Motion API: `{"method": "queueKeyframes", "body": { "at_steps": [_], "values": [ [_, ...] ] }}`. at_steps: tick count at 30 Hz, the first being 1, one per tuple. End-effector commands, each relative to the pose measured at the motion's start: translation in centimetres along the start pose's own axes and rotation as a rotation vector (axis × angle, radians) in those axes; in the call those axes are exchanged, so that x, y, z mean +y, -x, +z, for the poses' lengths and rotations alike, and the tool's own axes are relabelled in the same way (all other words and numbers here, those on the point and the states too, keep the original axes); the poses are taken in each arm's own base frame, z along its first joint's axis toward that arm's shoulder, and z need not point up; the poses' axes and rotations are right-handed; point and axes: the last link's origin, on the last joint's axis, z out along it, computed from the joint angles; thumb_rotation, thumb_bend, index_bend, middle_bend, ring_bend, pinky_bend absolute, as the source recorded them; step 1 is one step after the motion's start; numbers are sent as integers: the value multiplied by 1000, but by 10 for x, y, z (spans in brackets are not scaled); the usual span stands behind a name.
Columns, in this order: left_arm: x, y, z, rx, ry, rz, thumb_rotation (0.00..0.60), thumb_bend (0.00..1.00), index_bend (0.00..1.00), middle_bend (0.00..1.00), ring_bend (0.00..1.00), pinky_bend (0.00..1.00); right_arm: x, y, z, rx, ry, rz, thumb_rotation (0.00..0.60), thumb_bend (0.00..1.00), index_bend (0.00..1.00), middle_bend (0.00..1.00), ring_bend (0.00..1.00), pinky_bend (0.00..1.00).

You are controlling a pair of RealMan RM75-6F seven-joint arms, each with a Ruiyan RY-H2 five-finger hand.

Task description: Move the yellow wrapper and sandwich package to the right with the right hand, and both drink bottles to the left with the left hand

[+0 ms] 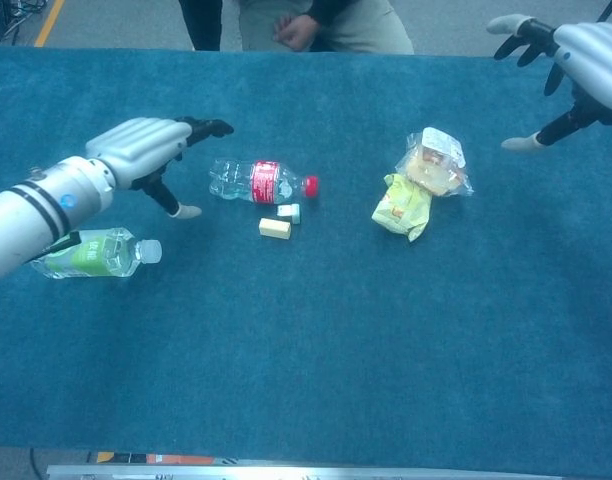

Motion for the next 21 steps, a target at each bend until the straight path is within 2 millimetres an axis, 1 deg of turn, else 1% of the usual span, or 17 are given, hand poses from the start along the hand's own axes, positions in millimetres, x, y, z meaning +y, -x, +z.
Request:
{"method": "queueKeyframes", "body": {
  "at_steps": [1, 7, 16, 21],
  "values": [
    [8, -2, 10, -3, 7, 15, 600, 196, 43, 61, 7, 231, 1, -1, 0, 2, 1, 3, 600, 45, 0, 251, 257, 441],
    [21, 0, 21, -22, 22, 37, 600, 196, 7, 9, 0, 150, 4, -1, 1, 3, 3, 10, 600, 45, 0, 251, 256, 441],
    [38, 11, 42, -43, 25, 73, 600, 196, 14, 4, 0, 150, 9, -1, 3, 3, 12, 18, 600, 45, 0, 251, 257, 441],
    [39, 16, 54, -40, 5, 85, 600, 196, 72, 33, 0, 150, 13, -1, 2, -1, 21, 20, 600, 44, 0, 251, 256, 441]
  ]
}}
